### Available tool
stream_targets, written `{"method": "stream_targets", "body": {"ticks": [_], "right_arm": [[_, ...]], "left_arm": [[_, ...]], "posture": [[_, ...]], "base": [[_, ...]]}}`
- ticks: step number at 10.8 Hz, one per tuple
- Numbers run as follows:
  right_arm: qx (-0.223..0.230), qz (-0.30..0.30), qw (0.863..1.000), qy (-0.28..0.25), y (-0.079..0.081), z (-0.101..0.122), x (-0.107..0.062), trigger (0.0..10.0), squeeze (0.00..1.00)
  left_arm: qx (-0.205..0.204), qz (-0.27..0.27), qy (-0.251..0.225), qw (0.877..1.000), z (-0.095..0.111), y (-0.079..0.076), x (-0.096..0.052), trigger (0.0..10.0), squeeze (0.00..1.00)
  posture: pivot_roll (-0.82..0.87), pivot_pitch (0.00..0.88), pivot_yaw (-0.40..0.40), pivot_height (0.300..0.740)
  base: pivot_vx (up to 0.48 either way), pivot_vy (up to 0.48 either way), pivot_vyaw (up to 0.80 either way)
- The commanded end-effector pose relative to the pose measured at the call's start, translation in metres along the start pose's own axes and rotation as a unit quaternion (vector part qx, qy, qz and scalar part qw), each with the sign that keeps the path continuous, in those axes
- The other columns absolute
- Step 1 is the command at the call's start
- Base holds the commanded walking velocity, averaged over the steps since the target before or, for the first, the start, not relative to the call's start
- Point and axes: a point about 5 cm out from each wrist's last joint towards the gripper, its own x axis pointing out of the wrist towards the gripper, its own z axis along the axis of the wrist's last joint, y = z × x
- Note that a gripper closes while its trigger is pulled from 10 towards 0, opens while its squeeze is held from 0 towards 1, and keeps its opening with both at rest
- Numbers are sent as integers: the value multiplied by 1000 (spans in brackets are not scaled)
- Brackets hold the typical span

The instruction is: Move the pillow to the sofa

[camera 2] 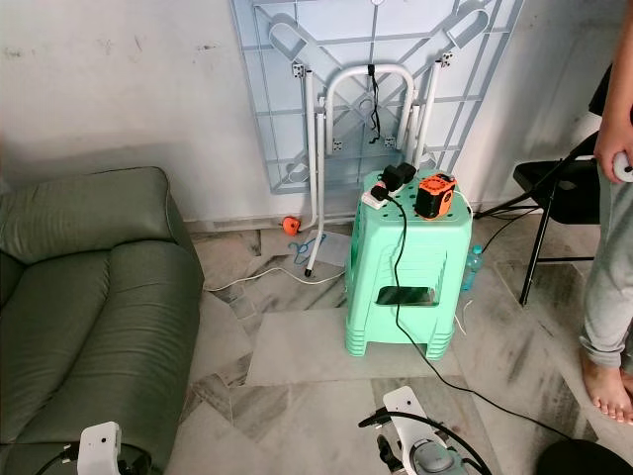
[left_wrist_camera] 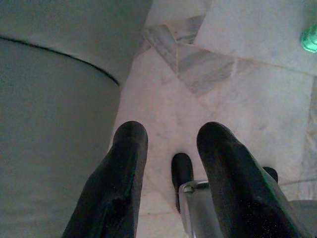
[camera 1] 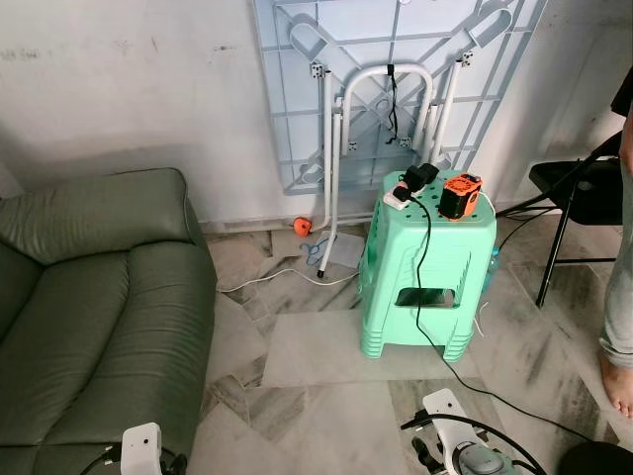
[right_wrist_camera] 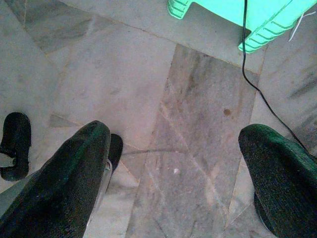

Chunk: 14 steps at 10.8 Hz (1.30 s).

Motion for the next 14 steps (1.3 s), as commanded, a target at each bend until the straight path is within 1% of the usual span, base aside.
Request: {"method": "stream_targets", "body": {"ticks": [1,2,12,13,14], "right_arm": [[93,43,993,-58,19,69,7,10000,0],[96,41,993,-55,18,67,7,10000,0],[96,41,993,-55,18,67,7,10000,0],[90,37,994,-46,16,59,7,10000,0],[72,35,996,-32,16,48,7,10000,0]], "left_arm": [[-38,48,14,998,13,5,4,10000,0],[-41,45,14,998,12,2,4,10000,0],[-41,45,14,998,12,2,4,10000,0],[-41,39,18,998,8,-1,4,10000,0],[-35,35,24,998,4,0,3,10000,0]], "posture": [[-158,0,67,740],[-161,0,67,740],[-161,0,67,740],[-151,0,68,740],[-152,0,68,740]], "base": [[0,0,0],[0,0,0],[0,0,0],[0,0,0],[0,0,0]]}}
